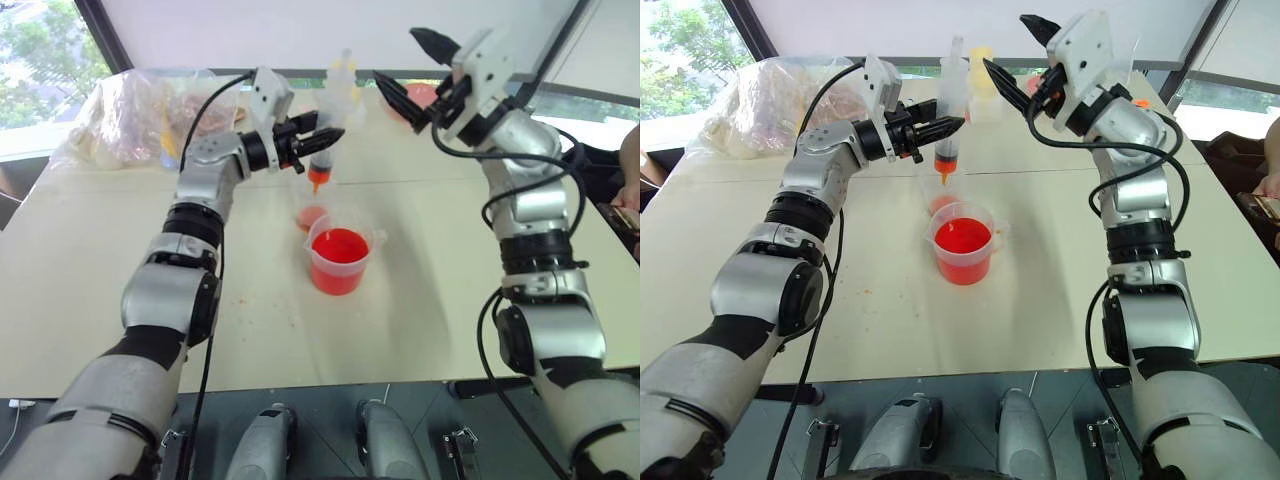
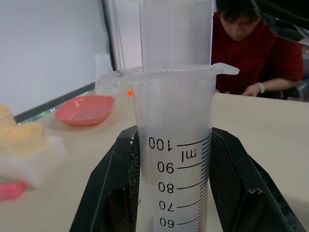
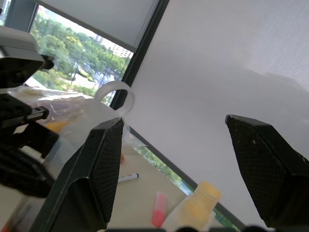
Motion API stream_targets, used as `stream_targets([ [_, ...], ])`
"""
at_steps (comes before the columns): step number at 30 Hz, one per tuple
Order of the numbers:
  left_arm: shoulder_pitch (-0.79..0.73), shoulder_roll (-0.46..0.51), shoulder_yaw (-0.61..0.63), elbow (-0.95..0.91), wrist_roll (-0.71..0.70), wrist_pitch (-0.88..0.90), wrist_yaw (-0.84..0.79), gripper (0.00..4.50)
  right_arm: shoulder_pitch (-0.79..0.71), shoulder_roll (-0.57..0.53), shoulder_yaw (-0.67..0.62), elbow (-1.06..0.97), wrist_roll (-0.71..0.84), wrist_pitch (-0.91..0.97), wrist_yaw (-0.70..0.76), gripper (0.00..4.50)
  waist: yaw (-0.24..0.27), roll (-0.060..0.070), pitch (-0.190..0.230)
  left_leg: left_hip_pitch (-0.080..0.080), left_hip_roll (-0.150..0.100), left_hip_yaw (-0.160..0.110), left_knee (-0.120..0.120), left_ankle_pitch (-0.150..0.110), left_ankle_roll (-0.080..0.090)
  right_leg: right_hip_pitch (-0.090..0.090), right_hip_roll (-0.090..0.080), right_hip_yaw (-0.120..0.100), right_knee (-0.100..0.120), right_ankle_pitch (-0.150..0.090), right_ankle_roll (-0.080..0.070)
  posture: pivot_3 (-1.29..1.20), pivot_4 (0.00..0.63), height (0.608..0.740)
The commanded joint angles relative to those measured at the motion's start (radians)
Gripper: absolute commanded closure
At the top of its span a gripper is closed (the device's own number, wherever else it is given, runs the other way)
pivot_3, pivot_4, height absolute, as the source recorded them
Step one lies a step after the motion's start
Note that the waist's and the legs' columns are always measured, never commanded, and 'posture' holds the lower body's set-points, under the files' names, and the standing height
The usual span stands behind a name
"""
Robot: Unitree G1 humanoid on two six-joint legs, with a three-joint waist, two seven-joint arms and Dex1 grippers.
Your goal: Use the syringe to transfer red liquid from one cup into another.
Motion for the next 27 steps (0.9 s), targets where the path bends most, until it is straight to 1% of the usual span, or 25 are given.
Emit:
stream_targets([
  [1, -0.011, 0.006, 0.022, -0.025, -0.002, -0.025, -0.019, 3.03, -0.061, 0.013, -0.011, 0.087, -0.012, -0.079, 0.015, 1.01, 0.0, 0.0, 0.0, 0.0, 0.0, 0.0, 0.0, 0.0, 0.0, 0.0, 0.0, 0.0, 0.0, 0.0, 0.0, 0.0, 0.15, 0.74],
  [6, -0.005, 0.004, 0.018, -0.03, 0.001, -0.03, -0.045, 3.03, -0.11, 0.036, -0.009, 0.192, -0.022, -0.138, 0.036, 1.01, -0.001, 0.0, 0.0, 0.0, 0.0, -0.001, 0.0, 0.0, 0.0, 0.0, 0.0, 0.0, 0.0, 0.0, 0.0, 0.0, 0.15, 0.74],
  [11, 0.011, 0.007, -0.011, -0.014, 0.045, -0.06, -0.061, 3.03, -0.149, 0.067, -0.007, 0.259, -0.026, -0.172, 0.052, 1.01, -0.01, 0.0, 0.0, 0.0, 0.0, -0.003, 0.0, 0.0, -0.001, -0.001, 0.0, 0.0, 0.001, 0.0, 0.0, 0.0, 0.15, 0.74],
  [19, -0.006, 0.002, 0.003, 0.025, 0.063, -0.073, -0.044, 3.03, -0.154, 0.095, -0.007, 0.245, -0.014, -0.18, 0.102, 1.01, -0.023, 0.0, 0.0, 0.0, 0.0, -0.004, 0.0, 0.0, -0.001, -0.001, 0.0, 0.0, 0.003, 0.0, 0.0, 0.0, 0.15, 0.74],
  [20, -0.007, 0.001, 0.006, 0.028, 0.063, -0.072, -0.044, 3.03, -0.152, 0.097, -0.007, 0.241, -0.015, -0.18, 0.106, 1.52, -0.023, 0.0, 0.0, 0.0, 0.0, -0.004, 0.0, 0.0, -0.001, -0.001, 0.0, 0.0, 0.003, 0.0, 0.0, 0.0, 0.15, 0.74],
  [21, -0.01, 0.001, 0.009, 0.032, 0.063, -0.071, -0.041, 3.03, -0.147, 0.098, -0.005, 0.232, -0.014, -0.174, 0.114, 1.8, -0.024, 0.0, 0.0, 0.0, 0.0, -0.004, -0.001, 0.0, -0.001, -0.001, 0.0, 0.0, 0.003, 0.0, 0.0, 0.0, 0.15, 0.74],
  [25, -0.01, 0.002, 0.01, 0.034, 0.066, -0.07, -0.043, 3.03, -0.134, 0.103, -0.004, 0.207, -0.011, -0.159, 0.134, 1.8, -0.023, 0.001, 0.0, 0.0, 0.0, -0.004, -0.001, 0.0, -0.001, -0.002, 0.0, 0.0, 0.004, 0.0, 0.0, 0.0, 0.15, 0.74],
  [27, -0.006, 0.001, 0.006, 0.032, 0.071, -0.074, -0.045, 3.03, -0.131, 0.106, -0.004, 0.207, -0.015, -0.163, 0.13, 2.29, -0.023, 0.001, 0.0, 0.0, 0.0, -0.004, 0.0, 0.0, -0.001, -0.002, 0.0, 0.0, 0.004, 0.0, 0.0, 0.0, 0.15, 0.74],
])
